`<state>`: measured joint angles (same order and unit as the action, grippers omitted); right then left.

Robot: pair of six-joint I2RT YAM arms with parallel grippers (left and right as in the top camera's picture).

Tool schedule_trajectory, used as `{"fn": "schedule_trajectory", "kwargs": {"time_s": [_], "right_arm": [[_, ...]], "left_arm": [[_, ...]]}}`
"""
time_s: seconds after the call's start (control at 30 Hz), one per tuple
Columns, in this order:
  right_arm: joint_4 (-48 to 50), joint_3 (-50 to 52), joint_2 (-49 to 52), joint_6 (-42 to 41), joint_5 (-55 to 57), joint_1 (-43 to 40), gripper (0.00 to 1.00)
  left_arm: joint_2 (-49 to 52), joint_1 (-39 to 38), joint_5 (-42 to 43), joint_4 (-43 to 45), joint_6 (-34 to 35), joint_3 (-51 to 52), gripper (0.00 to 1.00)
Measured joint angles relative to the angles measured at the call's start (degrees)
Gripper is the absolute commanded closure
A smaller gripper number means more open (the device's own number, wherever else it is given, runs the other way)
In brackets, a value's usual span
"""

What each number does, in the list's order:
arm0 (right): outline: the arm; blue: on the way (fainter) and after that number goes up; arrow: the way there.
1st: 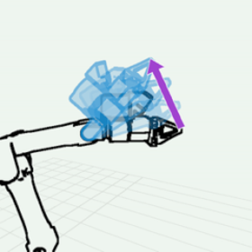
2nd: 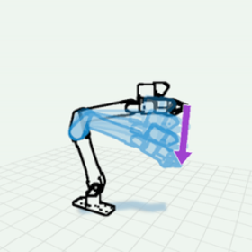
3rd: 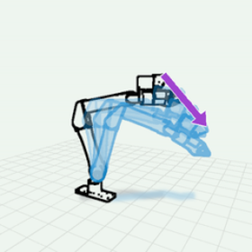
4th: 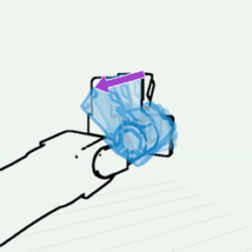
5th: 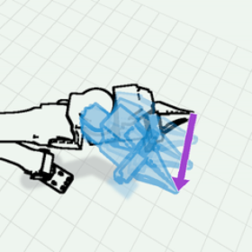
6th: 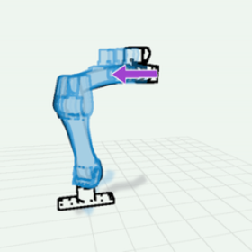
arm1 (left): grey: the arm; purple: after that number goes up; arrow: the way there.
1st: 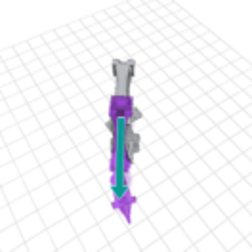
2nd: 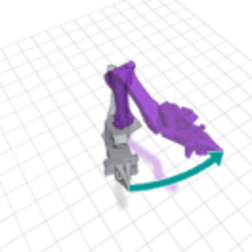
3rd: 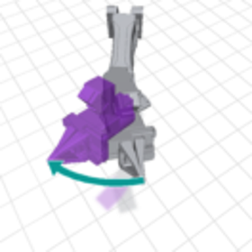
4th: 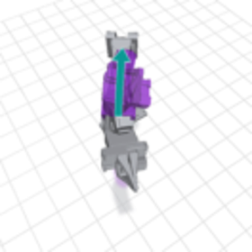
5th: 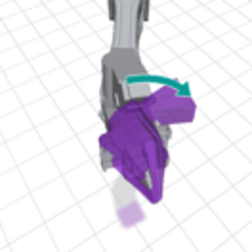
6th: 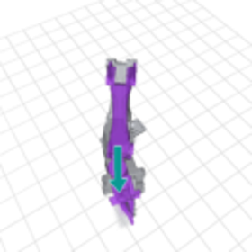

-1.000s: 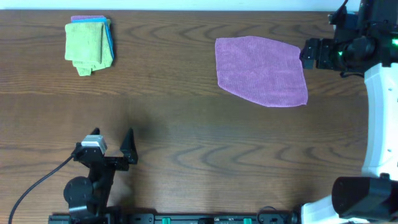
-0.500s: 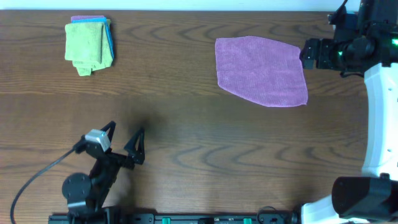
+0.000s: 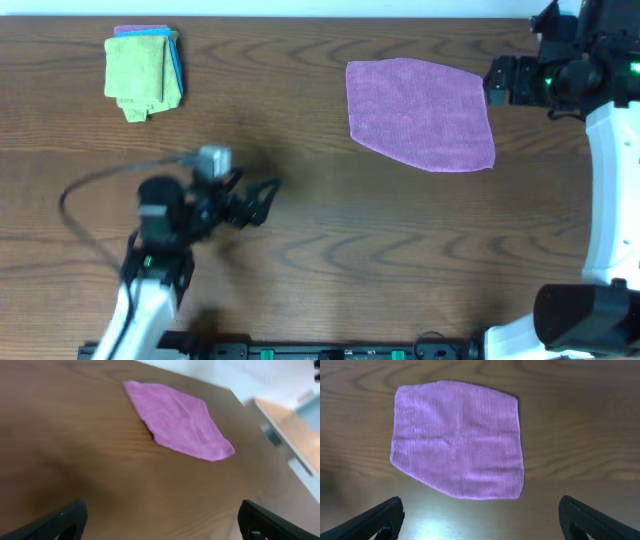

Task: Fold the cloth
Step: 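Reach the left gripper to the cloth's upper-left corner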

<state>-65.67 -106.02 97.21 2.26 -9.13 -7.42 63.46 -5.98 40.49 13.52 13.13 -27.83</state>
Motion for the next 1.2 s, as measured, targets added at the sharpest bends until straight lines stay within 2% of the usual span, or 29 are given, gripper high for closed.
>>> {"fn": "schedule_trajectory", "kwargs": {"time_s": [0.2,0.5,0.63,0.73,0.77,0.87,1.07,1.2], "right_arm": [[2.4,0.0,-0.1,1.3,0.1,-0.3,0.01],[5.7,0.0,-0.1,1.7,0.2,-4.9,0.01],[5.8,0.0,-0.1,1.8,0.3,-6.6,0.01],[5.9,0.0,-0.1,1.8,0.3,-6.7,0.01],[5.9,0.0,-0.1,1.8,0.3,-6.7,0.01],[6.3,0.0,-0.1,1.8,0.3,-6.7,0.01],[6.5,0.0,-0.1,1.8,0.3,-6.7,0.01],[6.5,0.0,-0.1,1.8,0.3,-6.7,0.01]], "left_arm": [[21.6,-4.6,0.5,-2.2,-2.0,-18.5,0.07],[46.9,-11.9,-2.6,-24.7,-10.0,-52.5,0.10],[55.6,-14.8,-4.9,-29.9,-13.6,-66.2,0.22],[61.4,-16.6,-5.9,-29.8,-14.8,-73.1,0.43],[62.7,-17.0,-6.1,-29.4,-14.5,-74.2,0.51],[65.9,-18.4,-7.0,-26.9,-14.3,-74.9,0.94],[69.6,-20.5,-8.2,-22.6,-14.2,-75.0,0.94],[69.7,-21.7,-15.7,-22.5,-14.5,-75.0,0.95]]}}
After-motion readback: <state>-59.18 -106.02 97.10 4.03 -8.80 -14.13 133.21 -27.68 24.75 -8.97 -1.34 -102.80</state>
